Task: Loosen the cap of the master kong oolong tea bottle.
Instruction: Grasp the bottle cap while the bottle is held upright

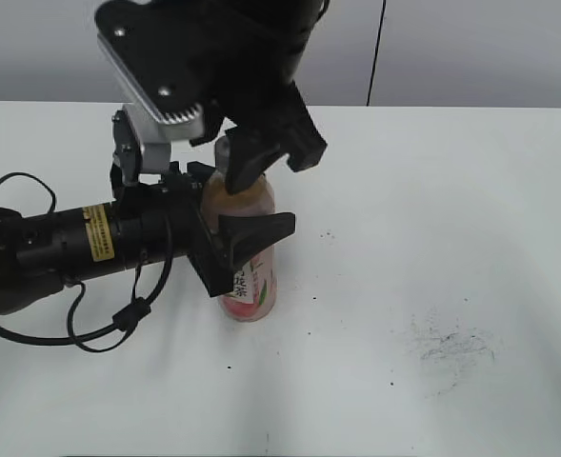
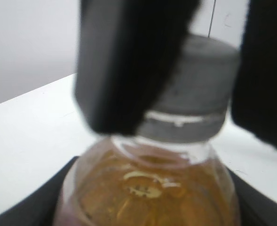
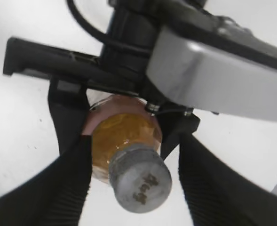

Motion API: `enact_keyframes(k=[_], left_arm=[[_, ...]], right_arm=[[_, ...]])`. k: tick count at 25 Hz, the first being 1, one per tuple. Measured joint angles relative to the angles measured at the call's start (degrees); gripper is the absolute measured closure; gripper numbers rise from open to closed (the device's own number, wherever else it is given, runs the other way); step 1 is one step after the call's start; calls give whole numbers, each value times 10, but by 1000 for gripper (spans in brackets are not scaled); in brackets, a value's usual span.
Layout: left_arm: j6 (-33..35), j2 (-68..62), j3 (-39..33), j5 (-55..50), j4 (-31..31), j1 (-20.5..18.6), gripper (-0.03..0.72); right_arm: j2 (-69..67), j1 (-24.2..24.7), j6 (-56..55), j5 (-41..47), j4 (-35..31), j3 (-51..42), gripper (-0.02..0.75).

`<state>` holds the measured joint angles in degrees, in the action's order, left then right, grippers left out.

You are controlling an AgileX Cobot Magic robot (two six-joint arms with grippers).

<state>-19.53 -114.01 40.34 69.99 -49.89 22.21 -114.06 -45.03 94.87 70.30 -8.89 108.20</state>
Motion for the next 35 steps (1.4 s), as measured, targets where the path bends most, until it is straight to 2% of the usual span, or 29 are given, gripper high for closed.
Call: enact_keyframes(k=[2,5,9,12,16,22,25,32,35], left_arm=[[-1,0,0,0,0,0,243],[-1,0,0,-1,1,0,243],[-2,0,0,-1,1,0,243],[-2,0,0,-1,1,0,243],[-2,0,0,-1,1,0,243],[-2,0,0,-1,1,0,243],[-2,0,0,-1,1,0,243],[-2,0,0,-1,0,0,243],[-2,0,0,-1,0,0,243]], right_arm=[[6,0,-124,-2,-1,0,234],[12,0,-297,-2,-2,0,178],[12,0,-526,-2,-2,0,176],[12,0,-692,-2,0,0,211],[12,0,-884,-4,34,0,229],[12,0,-958,-4,45,0,265],[12,0,-960,-4,29,0,331],[12,0,-960,-4,24,0,365],[12,0,-944,-2,29,0,430]])
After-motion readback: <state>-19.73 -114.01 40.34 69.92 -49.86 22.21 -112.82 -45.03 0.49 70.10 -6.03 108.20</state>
